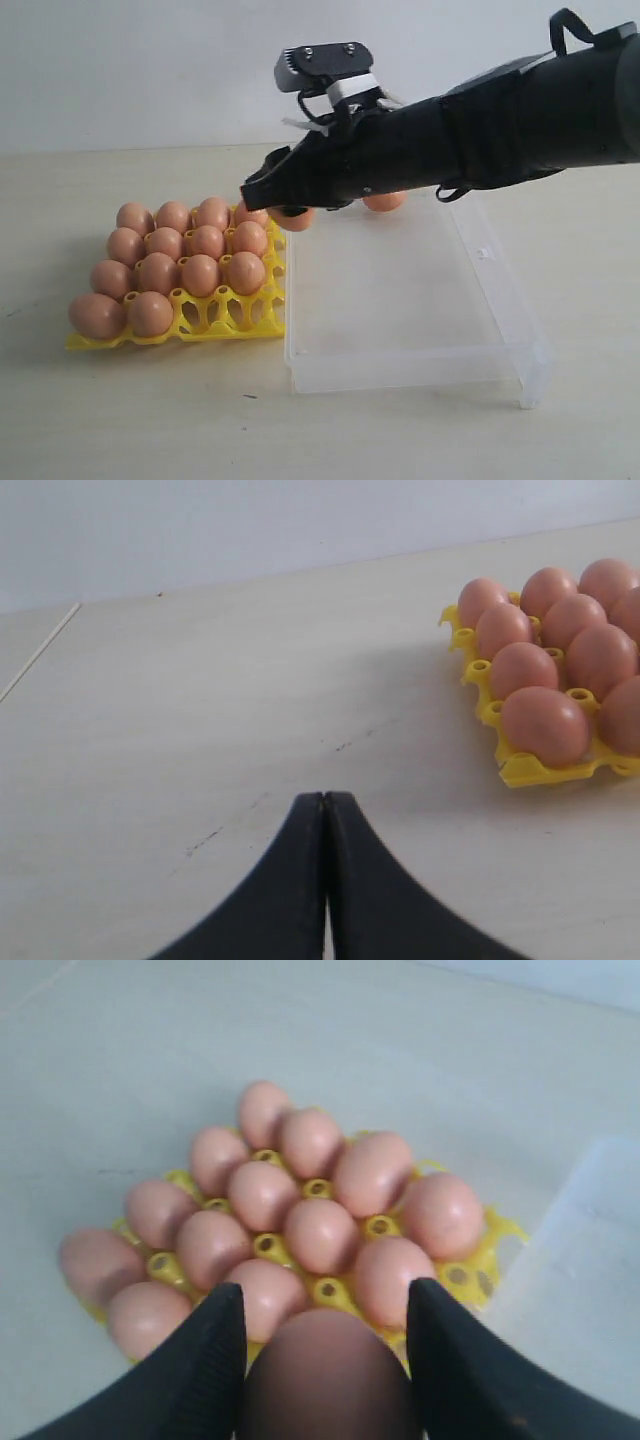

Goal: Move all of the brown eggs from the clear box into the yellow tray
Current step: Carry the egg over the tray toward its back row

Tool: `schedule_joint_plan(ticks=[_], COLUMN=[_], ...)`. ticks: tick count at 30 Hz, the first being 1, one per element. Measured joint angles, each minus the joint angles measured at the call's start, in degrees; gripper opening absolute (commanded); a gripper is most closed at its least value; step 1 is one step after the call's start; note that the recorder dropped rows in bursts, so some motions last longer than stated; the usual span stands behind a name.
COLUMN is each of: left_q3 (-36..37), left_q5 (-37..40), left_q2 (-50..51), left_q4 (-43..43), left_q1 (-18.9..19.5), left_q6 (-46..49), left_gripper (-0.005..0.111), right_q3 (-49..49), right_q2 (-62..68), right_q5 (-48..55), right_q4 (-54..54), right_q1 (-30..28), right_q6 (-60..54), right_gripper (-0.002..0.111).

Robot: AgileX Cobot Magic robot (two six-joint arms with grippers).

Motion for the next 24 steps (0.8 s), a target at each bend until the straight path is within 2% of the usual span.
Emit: schedule_joint_plan(ticks=[2, 5, 11, 13, 15, 21, 24], left_q3=[0.0, 0.0, 0.0, 0.0, 0.0, 0.0, 0.0], left_q5=[0.0, 0.0, 0.0, 0.0, 0.0, 0.0, 0.0], left_q2=[0.0, 0.0, 0.0, 0.0, 0.0, 0.0, 0.0], left_q4=[0.0, 0.0, 0.0, 0.0, 0.0, 0.0, 0.0], left_q1=[0.0, 0.0, 0.0, 0.0, 0.0, 0.0, 0.0], left_q6=[0.0, 0.0, 0.0, 0.0, 0.0, 0.0, 0.0], left_gripper=[0.0, 0.0, 0.0, 0.0, 0.0, 0.0, 0.0], right_q3=[1.0, 1.4, 1.7, 1.7, 1.7, 2.3, 3.8], right_q2=[-0.9, -1.2, -2.7, -3.5, -4.0, -4.3, -4.3], right_q5=[-0.1, 0.1, -0.6, -1.1, -2.5, -13.9, -18.7], right_q4=[4.8, 7.2, 7.2, 2.5, -6.7, -59.7, -76.2], right_q1=[1.9, 3.0, 3.0, 3.0, 3.0, 4.6, 6.4], right_q6=[-6.2, -9.5, -10.4, -7.5, 1.3, 54.4, 73.0], right_gripper=[0.0, 0.0, 0.0, 0.0, 0.0, 0.0, 0.0])
